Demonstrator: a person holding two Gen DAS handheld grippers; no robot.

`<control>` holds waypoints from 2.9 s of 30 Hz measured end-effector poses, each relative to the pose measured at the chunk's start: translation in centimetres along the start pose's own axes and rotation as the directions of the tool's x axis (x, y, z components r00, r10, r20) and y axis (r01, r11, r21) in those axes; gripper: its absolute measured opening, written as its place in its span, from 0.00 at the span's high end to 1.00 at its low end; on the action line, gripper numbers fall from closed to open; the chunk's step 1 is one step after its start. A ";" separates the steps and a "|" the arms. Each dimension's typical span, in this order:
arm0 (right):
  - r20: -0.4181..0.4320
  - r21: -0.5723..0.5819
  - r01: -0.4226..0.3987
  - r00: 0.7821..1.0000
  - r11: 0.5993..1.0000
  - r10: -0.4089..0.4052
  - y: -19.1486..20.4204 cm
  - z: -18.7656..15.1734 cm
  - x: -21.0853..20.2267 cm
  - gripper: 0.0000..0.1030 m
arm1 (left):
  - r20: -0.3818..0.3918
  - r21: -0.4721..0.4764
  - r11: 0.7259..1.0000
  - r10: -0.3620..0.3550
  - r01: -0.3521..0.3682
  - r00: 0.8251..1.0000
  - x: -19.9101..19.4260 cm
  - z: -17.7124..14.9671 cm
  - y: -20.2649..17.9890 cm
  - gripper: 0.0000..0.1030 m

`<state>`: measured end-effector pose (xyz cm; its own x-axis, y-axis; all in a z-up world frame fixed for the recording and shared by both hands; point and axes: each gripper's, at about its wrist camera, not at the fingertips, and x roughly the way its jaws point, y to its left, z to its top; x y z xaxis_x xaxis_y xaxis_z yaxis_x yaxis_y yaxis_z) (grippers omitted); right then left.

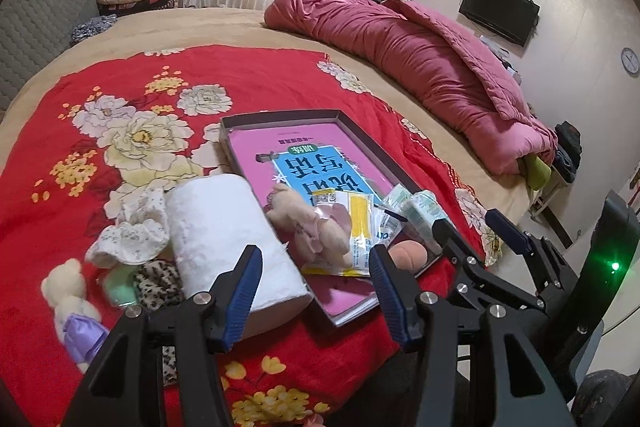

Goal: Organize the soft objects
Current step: 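Open left tool to release the teddy bear while right tool releases the sponge, then move both tools to the pile and grasp the floral scrunchie with right tool, then grasp the small bear in purple dress with left tool while right tool lifts the scrunchie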

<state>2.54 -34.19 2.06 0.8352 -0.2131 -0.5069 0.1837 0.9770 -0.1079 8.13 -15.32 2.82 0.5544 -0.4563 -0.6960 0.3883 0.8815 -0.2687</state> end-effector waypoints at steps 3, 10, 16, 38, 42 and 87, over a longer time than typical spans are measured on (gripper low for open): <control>0.013 -0.013 -0.011 1.000 1.000 0.011 0.5 0.3 -0.7 0.28 | 0.006 -0.010 1.000 0.006 -0.006 1.000 -0.8 -0.3 0.5 0.46; 0.040 -0.054 -0.050 0.998 0.997 0.052 2.5 1.1 -2.6 0.28 | 0.030 -0.030 0.999 0.026 -0.025 0.999 -3.0 -1.0 2.0 0.46; 0.063 -0.098 -0.076 0.995 0.992 0.082 4.3 1.5 -4.1 0.28 | 0.041 -0.063 0.997 0.051 -0.049 0.998 -4.8 -1.8 3.7 0.46; 0.049 -0.284 -0.242 0.963 0.928 0.266 11.9 1.1 -7.7 0.28 | 0.027 -0.258 0.943 0.224 -0.210 0.974 -10.2 -6.0 13.9 0.46; 0.021 -0.349 -0.280 0.952 0.894 0.306 14.7 0.7 -7.4 0.28 | 0.002 -0.271 0.937 0.231 -0.222 0.973 -9.4 -6.6 14.8 0.46; -0.075 -0.520 -0.320 0.941 0.792 0.331 26.1 3.2 6.7 0.91 | -0.125 -0.387 0.900 0.166 -0.202 0.978 0.8 -6.5 21.9 0.46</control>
<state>14.58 -10.16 -1.42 0.8076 0.1230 -0.5768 -0.3914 0.8433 -0.3682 12.26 4.44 -7.94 0.5146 -0.2853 -0.8086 -0.0477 0.9321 -0.3592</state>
